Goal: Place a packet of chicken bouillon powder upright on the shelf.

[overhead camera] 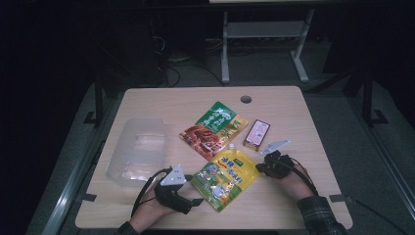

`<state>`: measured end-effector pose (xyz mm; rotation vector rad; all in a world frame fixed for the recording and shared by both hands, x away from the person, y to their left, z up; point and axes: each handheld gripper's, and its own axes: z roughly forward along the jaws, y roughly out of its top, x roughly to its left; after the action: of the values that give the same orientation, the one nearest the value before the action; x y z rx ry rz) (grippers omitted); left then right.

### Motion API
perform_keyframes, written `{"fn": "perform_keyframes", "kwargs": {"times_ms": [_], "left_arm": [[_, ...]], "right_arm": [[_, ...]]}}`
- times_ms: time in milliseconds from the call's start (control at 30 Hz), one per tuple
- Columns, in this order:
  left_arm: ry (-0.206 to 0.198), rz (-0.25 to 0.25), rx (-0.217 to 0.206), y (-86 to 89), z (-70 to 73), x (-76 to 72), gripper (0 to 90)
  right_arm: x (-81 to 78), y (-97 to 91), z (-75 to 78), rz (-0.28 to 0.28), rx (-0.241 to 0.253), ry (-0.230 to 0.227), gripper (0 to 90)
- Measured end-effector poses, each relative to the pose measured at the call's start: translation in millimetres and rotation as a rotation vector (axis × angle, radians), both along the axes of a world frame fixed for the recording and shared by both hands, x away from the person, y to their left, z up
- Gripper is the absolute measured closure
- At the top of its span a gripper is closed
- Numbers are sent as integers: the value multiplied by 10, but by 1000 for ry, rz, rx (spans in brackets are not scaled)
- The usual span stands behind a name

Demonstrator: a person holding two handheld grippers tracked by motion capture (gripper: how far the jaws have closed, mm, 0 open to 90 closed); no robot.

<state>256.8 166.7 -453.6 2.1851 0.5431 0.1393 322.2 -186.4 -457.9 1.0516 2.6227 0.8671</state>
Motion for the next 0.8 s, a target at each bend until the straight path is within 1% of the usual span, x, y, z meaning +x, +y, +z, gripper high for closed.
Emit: {"fn": "perform_keyframes", "kwargs": {"times_ms": [67,100,200,233,267,300,333,400,500,567,600,633,667,700,733,767,800], "left_arm": [[-3,-1,-5,-9,4,0,138],[-2,-2,-2,-20,25,-5,137],[-4,-2,-4,-53,49,0,137],[-5,-5,2,-101,70,17,136],[-5,-5,2,-101,70,17,134],[-1,-2,17,-167,89,41,133],[-1,-2,17,-167,89,41,133],[-4,-8,29,-240,112,71,132],[-8,-11,29,-351,152,139,132],[0,-23,36,-420,172,213,132],[5,-23,36,-455,175,251,132],[3,-20,39,-488,178,288,131],[0,-27,41,-516,176,330,130],[6,-31,53,-587,162,410,129],[6,-31,53,-587,162,410,129],[-6,-36,68,-658,147,488,129],[-6,-36,68,-658,147,488,129]], "right_arm": [[-38,-24,5,4,-8,-1,898],[-82,-65,3,0,-5,0,899],[-119,-118,3,-4,-1,4,898],[-150,-171,-2,-11,7,5,898],[-160,-192,-4,-12,7,0,898],[-174,-203,-2,-19,6,-3,898],[-174,-203,-2,-19,6,-3,898],[-195,-234,17,-24,24,-15,888],[-253,-290,76,-60,65,-15,792],[-301,-338,97,-83,86,-25,686],[-333,-361,104,-94,98,-22,628],[-364,-382,104,-106,105,-37,551],[-397,-404,106,-122,107,-50,493],[-453,-451,111,-137,119,-65,423],[-453,-451,111,-137,119,-65,423],[-511,-488,118,-154,130,-65,377],[-511,-488,118,-154,130,-65,377]]}}
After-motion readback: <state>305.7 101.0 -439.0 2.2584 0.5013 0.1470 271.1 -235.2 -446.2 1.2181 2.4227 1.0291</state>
